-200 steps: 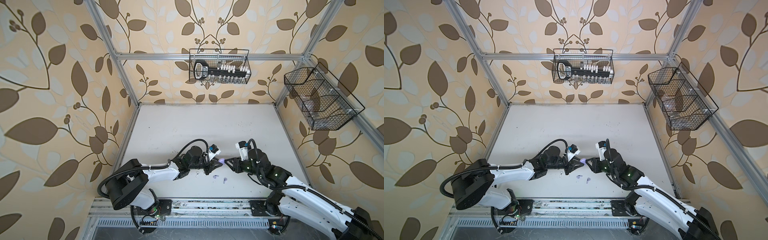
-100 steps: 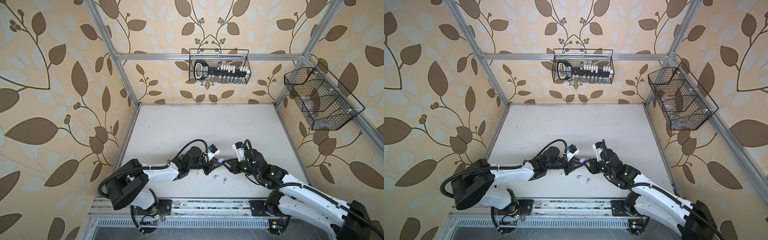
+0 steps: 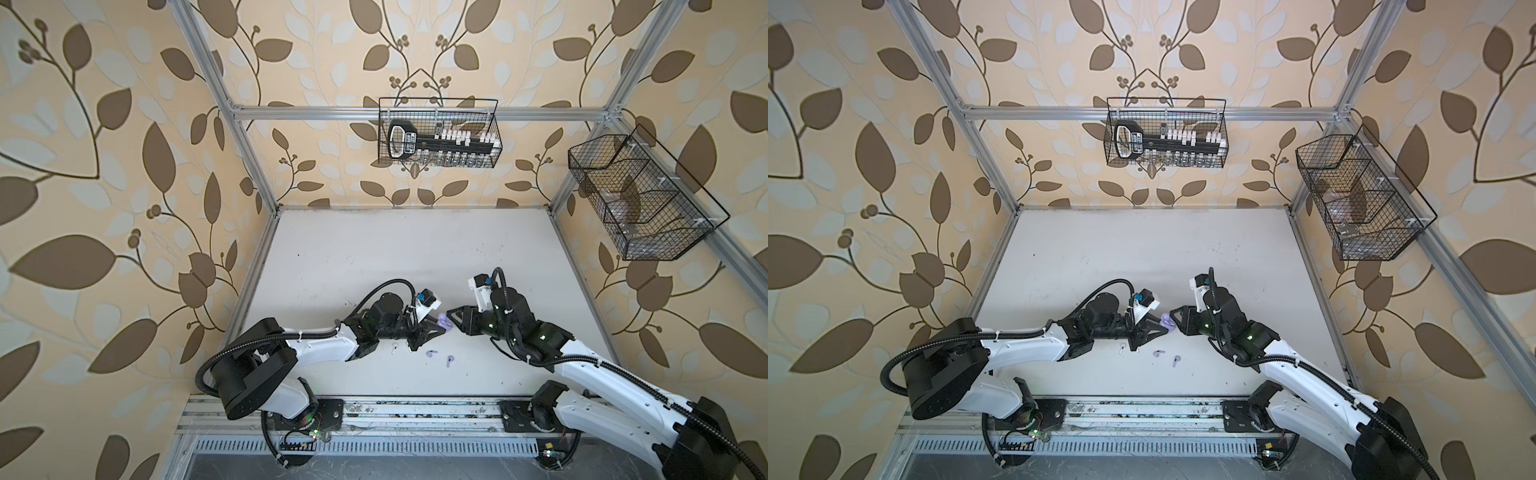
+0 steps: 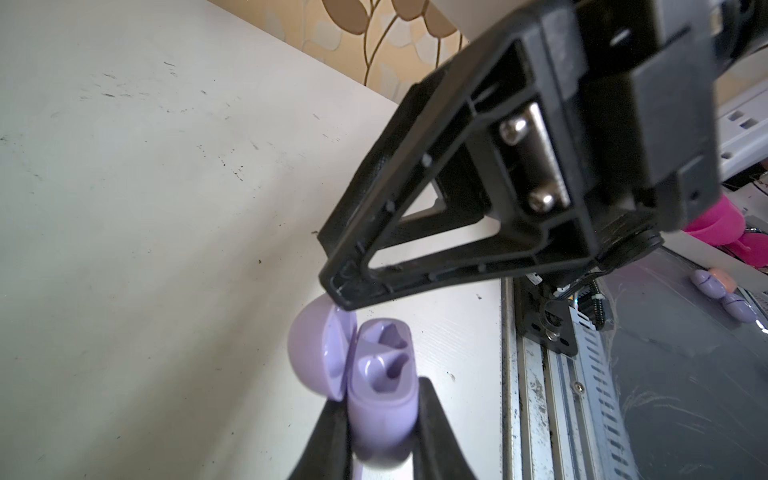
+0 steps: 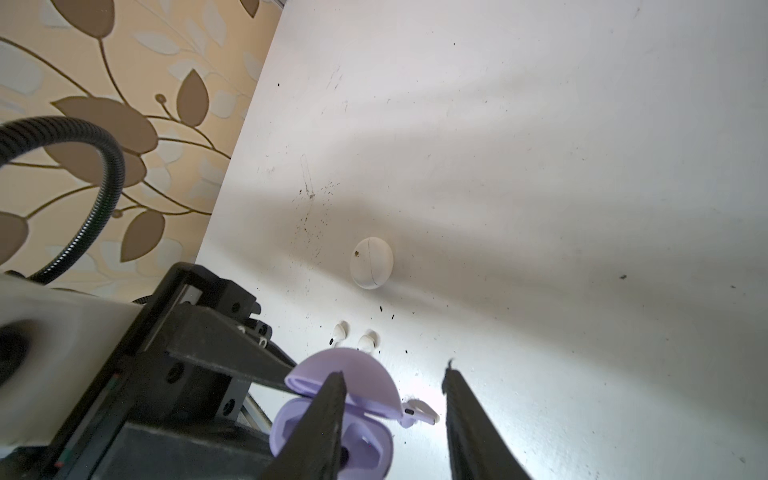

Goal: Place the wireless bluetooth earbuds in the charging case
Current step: 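Move the right gripper over the lavender earbuds on the table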

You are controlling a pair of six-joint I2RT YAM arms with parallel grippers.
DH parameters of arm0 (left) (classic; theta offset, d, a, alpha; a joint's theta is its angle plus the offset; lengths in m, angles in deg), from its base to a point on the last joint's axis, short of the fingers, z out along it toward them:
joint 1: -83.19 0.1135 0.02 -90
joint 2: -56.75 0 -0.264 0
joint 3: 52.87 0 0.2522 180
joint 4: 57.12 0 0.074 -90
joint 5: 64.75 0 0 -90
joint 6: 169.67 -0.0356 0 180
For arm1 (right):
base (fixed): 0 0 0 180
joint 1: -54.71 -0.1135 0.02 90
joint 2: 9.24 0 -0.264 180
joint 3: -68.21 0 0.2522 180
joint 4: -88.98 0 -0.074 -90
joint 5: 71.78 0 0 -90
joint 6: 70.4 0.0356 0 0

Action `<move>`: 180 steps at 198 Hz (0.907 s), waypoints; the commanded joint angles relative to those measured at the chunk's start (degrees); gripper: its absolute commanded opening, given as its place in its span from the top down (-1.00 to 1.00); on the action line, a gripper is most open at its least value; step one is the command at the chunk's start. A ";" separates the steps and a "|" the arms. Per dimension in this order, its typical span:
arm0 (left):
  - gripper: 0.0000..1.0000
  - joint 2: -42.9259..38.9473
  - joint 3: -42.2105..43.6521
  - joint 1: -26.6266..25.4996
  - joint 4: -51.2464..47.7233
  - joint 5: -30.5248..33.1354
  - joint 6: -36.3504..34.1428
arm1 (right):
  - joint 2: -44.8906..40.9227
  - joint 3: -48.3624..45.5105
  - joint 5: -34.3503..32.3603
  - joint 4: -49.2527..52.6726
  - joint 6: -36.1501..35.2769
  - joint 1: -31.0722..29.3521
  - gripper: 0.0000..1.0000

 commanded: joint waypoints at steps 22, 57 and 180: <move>0.97 -3.64 0.83 -0.45 3.03 1.36 -0.73 | -2.82 3.84 -2.63 5.22 -2.08 0.62 0.20; 0.98 -5.04 1.24 -0.45 2.89 2.98 -0.93 | -5.65 6.56 -5.77 12.50 -2.15 1.49 0.19; 0.99 -16.75 7.17 -5.36 -1.36 11.97 -3.94 | -7.49 2.33 -14.74 19.54 5.97 -7.18 0.20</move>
